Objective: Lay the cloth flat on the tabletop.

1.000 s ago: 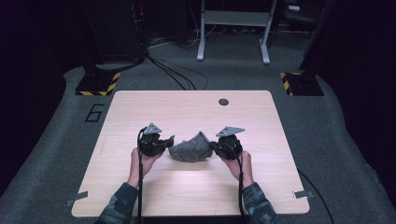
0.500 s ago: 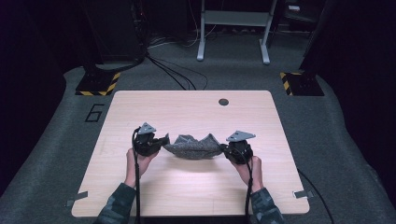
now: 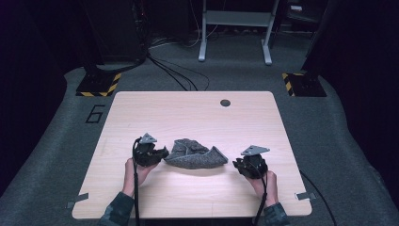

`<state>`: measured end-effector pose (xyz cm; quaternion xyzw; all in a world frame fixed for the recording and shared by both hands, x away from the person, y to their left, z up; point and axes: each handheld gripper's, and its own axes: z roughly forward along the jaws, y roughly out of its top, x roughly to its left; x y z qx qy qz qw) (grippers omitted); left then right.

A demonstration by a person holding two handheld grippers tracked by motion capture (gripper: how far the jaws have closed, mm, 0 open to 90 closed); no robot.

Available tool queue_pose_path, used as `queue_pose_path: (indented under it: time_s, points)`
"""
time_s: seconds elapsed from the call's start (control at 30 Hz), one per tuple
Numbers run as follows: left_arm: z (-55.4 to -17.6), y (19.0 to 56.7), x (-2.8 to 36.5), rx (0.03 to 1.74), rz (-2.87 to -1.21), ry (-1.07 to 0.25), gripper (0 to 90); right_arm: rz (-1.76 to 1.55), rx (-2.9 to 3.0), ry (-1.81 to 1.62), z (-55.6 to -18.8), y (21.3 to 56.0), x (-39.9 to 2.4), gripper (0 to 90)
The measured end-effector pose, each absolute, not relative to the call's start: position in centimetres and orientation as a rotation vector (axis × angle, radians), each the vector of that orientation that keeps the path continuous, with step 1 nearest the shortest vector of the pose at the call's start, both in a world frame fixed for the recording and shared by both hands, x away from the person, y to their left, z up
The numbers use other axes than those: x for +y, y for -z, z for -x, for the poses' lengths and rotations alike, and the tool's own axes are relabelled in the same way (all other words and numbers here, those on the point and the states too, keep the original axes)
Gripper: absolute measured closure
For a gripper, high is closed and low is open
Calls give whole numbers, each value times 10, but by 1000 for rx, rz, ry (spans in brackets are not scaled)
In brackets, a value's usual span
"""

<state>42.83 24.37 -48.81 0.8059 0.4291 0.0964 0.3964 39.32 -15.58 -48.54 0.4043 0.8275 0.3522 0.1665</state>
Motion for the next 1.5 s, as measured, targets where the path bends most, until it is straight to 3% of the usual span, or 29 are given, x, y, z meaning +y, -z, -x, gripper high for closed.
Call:
queue_pose_path:
  time_s: [0.13,0.23,0.4,0.7,0.8,0.9,0.93,0.97,1.03,1.17,1.27,1.47,1.5]
  points:
    - [-425,480,252,1107,-2016,-235,477,-1206,2330,-1079,-391,480,-168,649]
    - [-426,469,253,1097,-2003,-254,384,-1166,2326,-1126,-396,467,-162,608]
    - [-443,471,246,1117,-2015,-194,341,-1054,2360,-1172,-409,446,-123,567]
    - [-462,489,238,1153,-2005,-62,327,-944,2478,-1193,-431,438,-57,567]
    - [-465,491,234,1149,-2010,-46,370,-925,2520,-1184,-435,441,-32,565]
    - [-468,492,230,1120,-2020,-35,457,-884,2571,-1143,-441,449,-10,575]
    - [-467,492,228,1112,-2025,-29,546,-882,2585,-1133,-446,456,0,604]
    - [-467,492,226,1102,-2030,-32,546,-882,2585,-1133,-446,456,0,604]
    - [-467,493,223,1087,-2041,-25,654,-910,2590,-1095,-449,463,6,672]
    - [-466,497,216,1071,-2069,-39,784,-911,2603,-1053,-454,471,9,855]
    - [-465,498,214,1060,-2081,-40,824,-931,2593,-1036,-456,474,5,898]
    - [-459,495,217,1060,-2058,-69,843,-993,2546,-1060,-452,470,-12,897]
    - [-459,495,218,1056,-2055,-71,843,-970,2539,-1079,-451,469,-15,865]
